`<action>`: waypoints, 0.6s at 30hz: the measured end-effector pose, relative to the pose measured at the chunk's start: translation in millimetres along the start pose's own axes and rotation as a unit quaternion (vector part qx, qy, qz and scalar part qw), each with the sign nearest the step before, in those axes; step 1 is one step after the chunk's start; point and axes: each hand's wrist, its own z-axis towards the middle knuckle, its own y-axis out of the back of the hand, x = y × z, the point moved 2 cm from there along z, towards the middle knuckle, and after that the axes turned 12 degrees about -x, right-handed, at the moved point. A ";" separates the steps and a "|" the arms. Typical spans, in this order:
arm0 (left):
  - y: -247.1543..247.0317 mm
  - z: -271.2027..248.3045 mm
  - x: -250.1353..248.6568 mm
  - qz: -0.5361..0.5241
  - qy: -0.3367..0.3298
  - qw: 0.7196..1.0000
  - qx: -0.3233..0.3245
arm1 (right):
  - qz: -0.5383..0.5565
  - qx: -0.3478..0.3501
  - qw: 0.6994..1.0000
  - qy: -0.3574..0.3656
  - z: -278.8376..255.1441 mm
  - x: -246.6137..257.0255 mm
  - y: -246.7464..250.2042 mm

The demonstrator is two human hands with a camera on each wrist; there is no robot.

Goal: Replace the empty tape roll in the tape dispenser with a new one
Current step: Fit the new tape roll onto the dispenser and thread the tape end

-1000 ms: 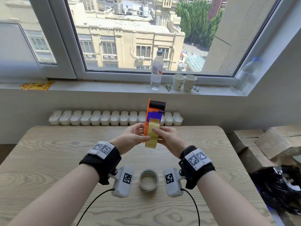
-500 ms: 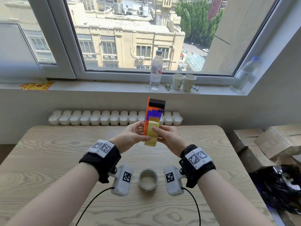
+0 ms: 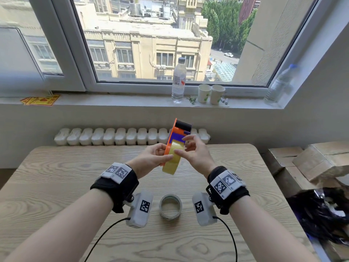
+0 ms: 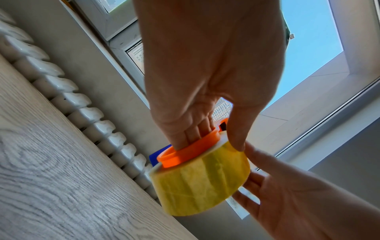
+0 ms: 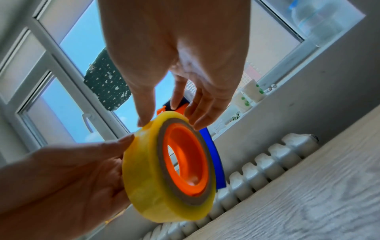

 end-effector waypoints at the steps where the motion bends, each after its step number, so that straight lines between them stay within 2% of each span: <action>1: -0.8 0.7 2.0 0.004 0.000 1.000 -0.001 | -0.032 0.009 0.999 0.031 -1.1 0.8 -0.4; 4: -2.4 1.1 6.3 0.007 -0.003 1.000 -0.009 | -0.075 0.032 0.995 0.055 -5.3 1.5 -2.4; 10: -2.4 -0.2 7.6 0.020 -0.009 1.000 -0.020 | -0.085 0.031 0.992 0.083 -8.0 0.6 -6.0; 18: 0.0 -1.4 7.2 0.042 -0.010 0.999 -0.024 | -0.080 0.001 0.990 0.114 -10.9 3.0 -9.8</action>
